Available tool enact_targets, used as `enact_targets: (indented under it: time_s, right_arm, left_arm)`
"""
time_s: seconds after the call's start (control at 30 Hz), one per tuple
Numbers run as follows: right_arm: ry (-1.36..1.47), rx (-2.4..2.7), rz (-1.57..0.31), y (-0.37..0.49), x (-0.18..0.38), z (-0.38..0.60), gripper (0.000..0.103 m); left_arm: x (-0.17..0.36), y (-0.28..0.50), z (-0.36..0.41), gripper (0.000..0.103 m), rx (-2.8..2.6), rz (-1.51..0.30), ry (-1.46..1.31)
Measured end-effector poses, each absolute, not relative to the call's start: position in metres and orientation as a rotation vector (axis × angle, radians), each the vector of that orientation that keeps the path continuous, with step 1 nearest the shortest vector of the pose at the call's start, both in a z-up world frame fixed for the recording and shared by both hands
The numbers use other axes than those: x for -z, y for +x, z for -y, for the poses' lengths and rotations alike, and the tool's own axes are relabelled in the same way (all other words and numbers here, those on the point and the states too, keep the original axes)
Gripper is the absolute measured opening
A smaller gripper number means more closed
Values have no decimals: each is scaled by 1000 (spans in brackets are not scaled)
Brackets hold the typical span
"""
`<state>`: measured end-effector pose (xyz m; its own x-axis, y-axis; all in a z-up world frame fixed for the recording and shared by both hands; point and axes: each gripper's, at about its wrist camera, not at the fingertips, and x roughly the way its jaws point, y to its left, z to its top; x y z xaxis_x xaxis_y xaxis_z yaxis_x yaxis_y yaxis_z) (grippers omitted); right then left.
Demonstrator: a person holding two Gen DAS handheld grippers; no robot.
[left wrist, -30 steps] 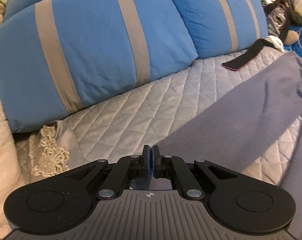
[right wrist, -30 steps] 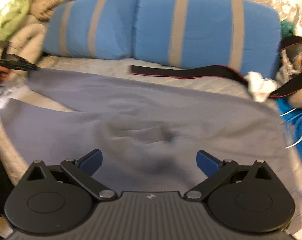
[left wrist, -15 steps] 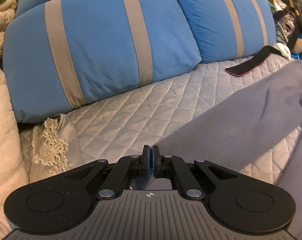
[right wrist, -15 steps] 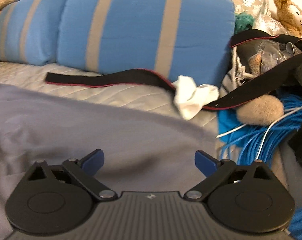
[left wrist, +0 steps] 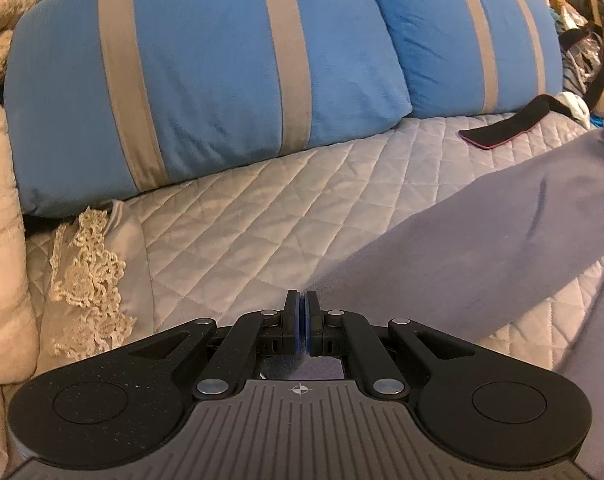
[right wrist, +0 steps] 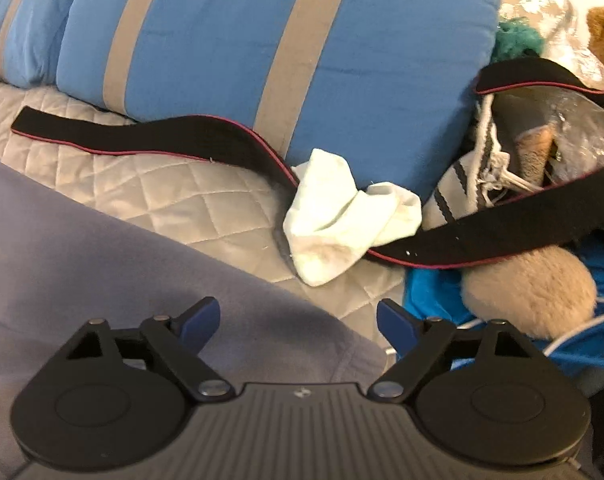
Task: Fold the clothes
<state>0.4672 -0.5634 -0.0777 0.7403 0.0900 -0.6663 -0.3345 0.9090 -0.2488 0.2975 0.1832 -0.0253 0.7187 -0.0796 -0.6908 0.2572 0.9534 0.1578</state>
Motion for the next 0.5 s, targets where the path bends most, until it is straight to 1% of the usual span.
enact_targets:
  time_s: [0.03, 0.07, 0.1, 0.13, 0.17, 0.27, 0.5]
  right_arm:
    - [-357, -253, -708, 471, 79, 565, 82]
    - [-346, -269, -719, 474, 81, 565, 73]
    - [-334, -285, -734, 478, 83, 566, 48]
    - [-325, -298, -752, 481, 86, 567, 33]
    - [-317, -309, -772, 483, 88, 567, 0]
    - [-279, -303, -742, 476, 84, 572, 0]
    - [-260, -255, -652, 432, 48, 573, 0]
  left_arm:
    - [26, 298, -184, 2, 184, -748, 249]
    - [27, 299, -185, 2, 183, -748, 246]
    - [27, 299, -185, 2, 183, -748, 244]
    - [27, 299, -185, 2, 184, -748, 245]
    - [27, 299, -185, 2, 188, -747, 251]
    - [24, 295, -189, 2, 190, -734, 255]
    - [13, 270, -191, 2, 204, -661, 254]
